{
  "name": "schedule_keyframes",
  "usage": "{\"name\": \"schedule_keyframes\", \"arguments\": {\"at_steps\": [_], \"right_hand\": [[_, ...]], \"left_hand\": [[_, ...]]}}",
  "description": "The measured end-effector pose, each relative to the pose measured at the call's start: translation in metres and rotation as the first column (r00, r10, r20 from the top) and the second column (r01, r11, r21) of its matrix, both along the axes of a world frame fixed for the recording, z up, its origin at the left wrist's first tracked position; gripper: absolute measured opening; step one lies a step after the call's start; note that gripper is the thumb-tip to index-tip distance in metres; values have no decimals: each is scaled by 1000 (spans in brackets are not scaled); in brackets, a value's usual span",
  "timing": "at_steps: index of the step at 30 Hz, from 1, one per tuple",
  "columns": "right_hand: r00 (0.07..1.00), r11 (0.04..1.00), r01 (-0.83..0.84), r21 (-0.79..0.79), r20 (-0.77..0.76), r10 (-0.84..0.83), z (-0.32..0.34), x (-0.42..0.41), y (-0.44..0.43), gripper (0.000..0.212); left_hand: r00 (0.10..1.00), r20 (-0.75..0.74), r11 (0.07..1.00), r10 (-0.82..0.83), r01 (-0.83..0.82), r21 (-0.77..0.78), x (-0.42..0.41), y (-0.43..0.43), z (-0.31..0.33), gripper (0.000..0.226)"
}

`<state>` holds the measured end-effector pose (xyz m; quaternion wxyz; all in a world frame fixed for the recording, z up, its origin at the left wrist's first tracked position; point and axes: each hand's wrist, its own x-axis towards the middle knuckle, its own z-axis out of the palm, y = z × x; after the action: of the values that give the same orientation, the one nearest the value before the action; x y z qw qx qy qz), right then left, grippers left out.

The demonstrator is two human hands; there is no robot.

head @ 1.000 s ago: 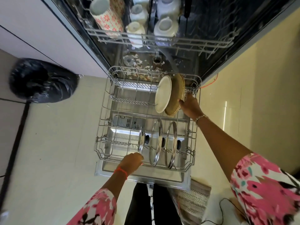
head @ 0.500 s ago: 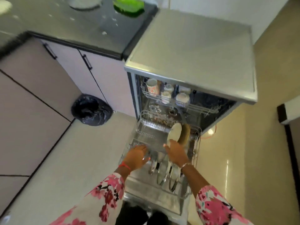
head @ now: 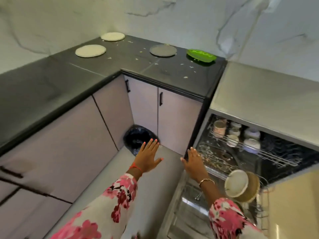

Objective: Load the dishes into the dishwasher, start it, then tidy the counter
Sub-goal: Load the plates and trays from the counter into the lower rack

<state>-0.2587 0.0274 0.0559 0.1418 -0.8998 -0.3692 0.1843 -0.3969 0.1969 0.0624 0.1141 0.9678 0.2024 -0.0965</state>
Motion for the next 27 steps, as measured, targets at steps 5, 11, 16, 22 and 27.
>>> {"name": "schedule_keyframes", "arguments": {"at_steps": [5,11,16,22,27], "right_hand": [[995,995,-95,16,13,95,19,-23,92,61],[977,979,-190,73,112,181,36,-11,218,61],[962,966,-229,122,178,206,41,15,330,61],[937,939,-283,196,266,226,66,57,468,54],[938,919,-279,278,286,199,95,87,573,41]], "left_hand": [[976,145,986,164,-167,11,-40,94,18,106],[922,251,954,294,-300,-14,-54,209,28,101],[883,297,924,363,-383,11,-44,319,33,96],[844,314,888,435,-460,9,-16,451,50,66],[793,336,845,509,-535,-17,8,544,61,64]]}}
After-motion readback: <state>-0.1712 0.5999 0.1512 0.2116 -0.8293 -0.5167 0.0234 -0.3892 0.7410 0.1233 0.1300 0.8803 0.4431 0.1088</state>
